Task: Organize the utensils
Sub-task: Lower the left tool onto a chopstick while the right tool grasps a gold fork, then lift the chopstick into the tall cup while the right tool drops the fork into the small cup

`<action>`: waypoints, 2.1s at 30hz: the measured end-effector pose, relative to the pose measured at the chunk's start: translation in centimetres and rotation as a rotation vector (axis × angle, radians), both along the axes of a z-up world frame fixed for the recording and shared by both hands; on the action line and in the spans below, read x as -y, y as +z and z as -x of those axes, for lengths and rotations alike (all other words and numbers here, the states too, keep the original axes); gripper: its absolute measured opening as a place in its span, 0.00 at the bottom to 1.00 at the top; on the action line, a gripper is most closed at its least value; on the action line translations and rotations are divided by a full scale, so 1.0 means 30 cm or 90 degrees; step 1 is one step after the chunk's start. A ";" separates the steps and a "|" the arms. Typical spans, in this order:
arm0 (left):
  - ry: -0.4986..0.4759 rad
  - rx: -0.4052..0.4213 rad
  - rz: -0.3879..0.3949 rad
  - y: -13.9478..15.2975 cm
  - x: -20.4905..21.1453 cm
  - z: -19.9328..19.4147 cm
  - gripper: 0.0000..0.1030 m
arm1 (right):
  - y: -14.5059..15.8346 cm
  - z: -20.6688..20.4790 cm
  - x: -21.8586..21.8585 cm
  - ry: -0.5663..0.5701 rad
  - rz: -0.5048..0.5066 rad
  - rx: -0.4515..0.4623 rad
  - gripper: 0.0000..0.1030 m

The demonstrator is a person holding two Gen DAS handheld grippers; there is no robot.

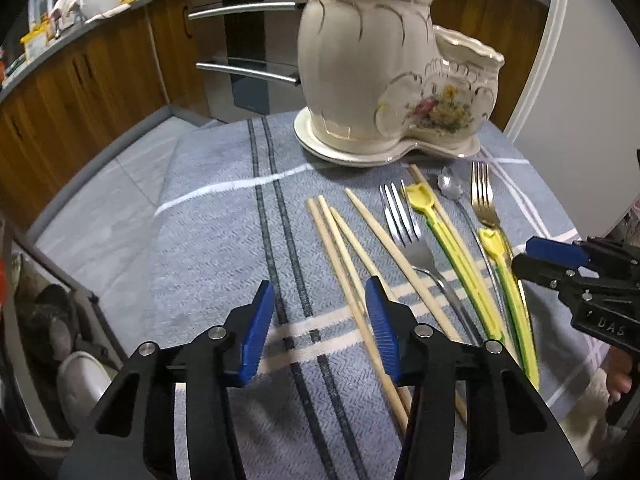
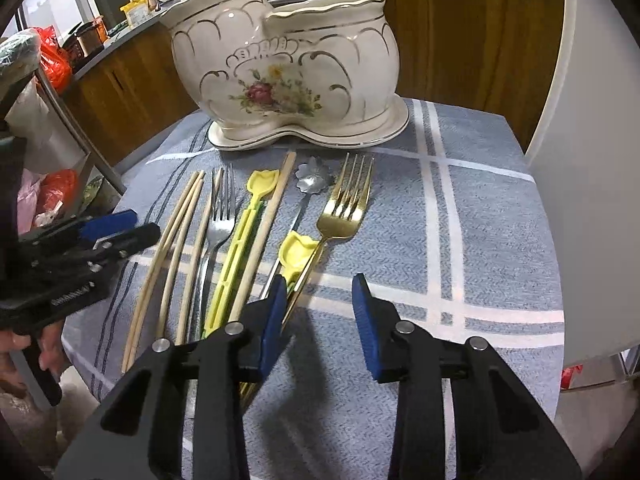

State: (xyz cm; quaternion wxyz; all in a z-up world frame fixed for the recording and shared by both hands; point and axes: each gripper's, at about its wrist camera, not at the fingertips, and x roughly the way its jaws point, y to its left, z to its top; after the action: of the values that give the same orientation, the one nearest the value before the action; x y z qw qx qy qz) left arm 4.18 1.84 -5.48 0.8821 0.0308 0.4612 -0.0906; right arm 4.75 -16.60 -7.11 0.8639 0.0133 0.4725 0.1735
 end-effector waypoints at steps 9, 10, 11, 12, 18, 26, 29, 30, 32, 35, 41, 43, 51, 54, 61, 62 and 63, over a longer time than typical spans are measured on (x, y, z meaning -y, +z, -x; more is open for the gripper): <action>-0.001 -0.008 -0.016 -0.009 -0.004 -0.022 0.43 | 0.017 -0.027 0.006 0.011 0.088 0.015 0.21; 0.001 -0.009 -0.017 -0.008 -0.008 -0.026 0.43 | 0.016 -0.032 0.015 0.011 0.087 0.010 0.21; 0.003 -0.010 -0.019 -0.007 -0.013 -0.028 0.43 | 0.013 -0.037 0.022 0.012 0.087 0.007 0.21; 0.005 -0.012 -0.020 -0.005 -0.018 -0.034 0.43 | 0.011 -0.044 0.028 0.013 0.089 0.003 0.21; 0.006 -0.030 -0.027 -0.006 -0.026 -0.055 0.42 | -0.002 -0.084 0.062 0.011 0.083 -0.031 0.21; -0.025 -0.035 -0.052 -0.018 0.007 -0.056 0.25 | -0.005 -0.081 0.051 0.017 0.086 -0.015 0.15; -0.025 -0.029 -0.061 -0.020 -0.008 -0.061 0.08 | -0.004 -0.073 0.077 0.010 0.069 -0.004 0.12; -0.027 -0.027 -0.059 -0.021 -0.012 -0.063 0.07 | -0.004 -0.066 0.085 0.007 0.068 -0.001 0.10; -0.029 -0.023 -0.059 -0.021 -0.012 -0.060 0.07 | -0.001 -0.051 0.097 0.005 0.055 0.004 0.06; -0.037 -0.021 -0.037 -0.019 -0.024 -0.049 0.05 | 0.017 -0.028 0.118 -0.001 0.039 0.024 0.06; -0.039 0.009 -0.001 0.016 -0.051 -0.016 0.05 | 0.057 0.015 0.122 -0.015 -0.015 0.080 0.06; -0.047 0.035 0.021 0.046 -0.061 0.003 0.05 | 0.089 0.045 0.127 -0.012 -0.027 0.116 0.06; -0.049 0.134 0.072 0.179 -0.106 0.049 0.05 | 0.220 0.139 0.134 -0.012 -0.068 0.262 0.06; -0.042 0.178 0.097 0.243 -0.112 0.058 0.05 | 0.259 0.146 0.126 -0.019 -0.070 0.316 0.06; -0.040 0.302 0.144 0.408 -0.106 0.021 0.05 | 0.403 0.066 0.113 -0.038 -0.120 0.400 0.06; -0.043 0.318 0.160 0.438 -0.100 -0.001 0.05 | 0.429 0.046 0.108 -0.037 -0.129 0.411 0.06; -0.043 0.336 0.171 0.467 -0.091 -0.025 0.05 | 0.455 0.028 0.106 -0.037 -0.138 0.421 0.06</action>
State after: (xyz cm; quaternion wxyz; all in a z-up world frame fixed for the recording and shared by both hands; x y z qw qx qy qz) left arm 4.94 4.57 8.54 0.9642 -0.0486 0.1982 -0.1692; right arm 3.91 -19.77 6.55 0.9685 0.0616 0.1454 0.1927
